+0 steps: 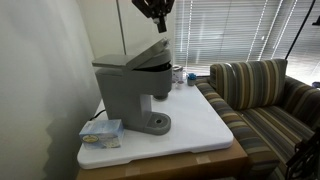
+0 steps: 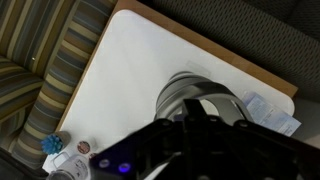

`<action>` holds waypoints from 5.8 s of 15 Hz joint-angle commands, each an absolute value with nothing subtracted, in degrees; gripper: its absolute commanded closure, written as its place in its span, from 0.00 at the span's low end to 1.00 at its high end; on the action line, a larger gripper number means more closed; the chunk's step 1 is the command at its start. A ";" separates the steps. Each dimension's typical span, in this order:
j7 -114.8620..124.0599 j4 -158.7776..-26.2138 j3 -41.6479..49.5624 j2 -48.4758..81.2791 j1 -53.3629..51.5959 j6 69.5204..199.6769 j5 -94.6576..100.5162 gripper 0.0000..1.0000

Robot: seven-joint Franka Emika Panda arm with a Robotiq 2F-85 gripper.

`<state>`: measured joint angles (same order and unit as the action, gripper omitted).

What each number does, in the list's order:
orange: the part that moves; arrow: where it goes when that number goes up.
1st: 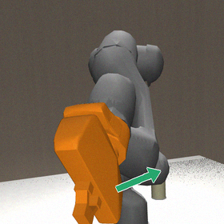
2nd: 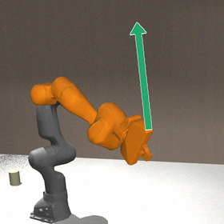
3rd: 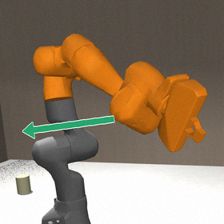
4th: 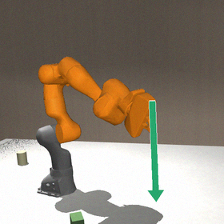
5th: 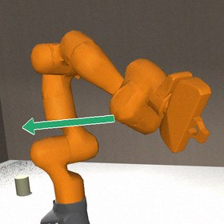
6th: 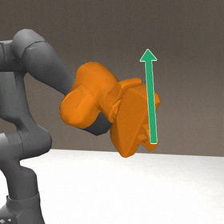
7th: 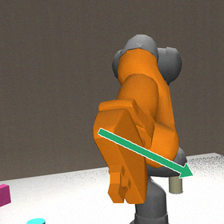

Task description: Close the coffee maker

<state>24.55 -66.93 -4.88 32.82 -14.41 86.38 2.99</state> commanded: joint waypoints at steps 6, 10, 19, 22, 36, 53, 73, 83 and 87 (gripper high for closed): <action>24.68 -64.31 -4.07 36.44 -14.38 79.87 0.04 1.00; 27.39 -63.64 -3.53 37.43 -14.55 80.05 -0.38 1.00; 31.87 -58.36 -2.89 41.57 -14.65 77.89 -0.94 1.00; 32.03 -55.88 -2.80 43.40 -14.63 75.50 -0.98 1.00; 29.96 -44.89 -4.12 49.93 -14.05 63.69 -0.21 1.00; 53.03 -59.67 -3.81 41.45 -18.17 83.52 -2.24 1.00; 71.94 -86.54 -3.61 20.75 -14.02 90.97 -3.90 1.00; 71.82 -90.46 -3.36 21.98 -11.45 104.59 -4.86 1.00; 71.60 -91.31 -3.45 21.93 -11.14 105.51 -5.53 1.00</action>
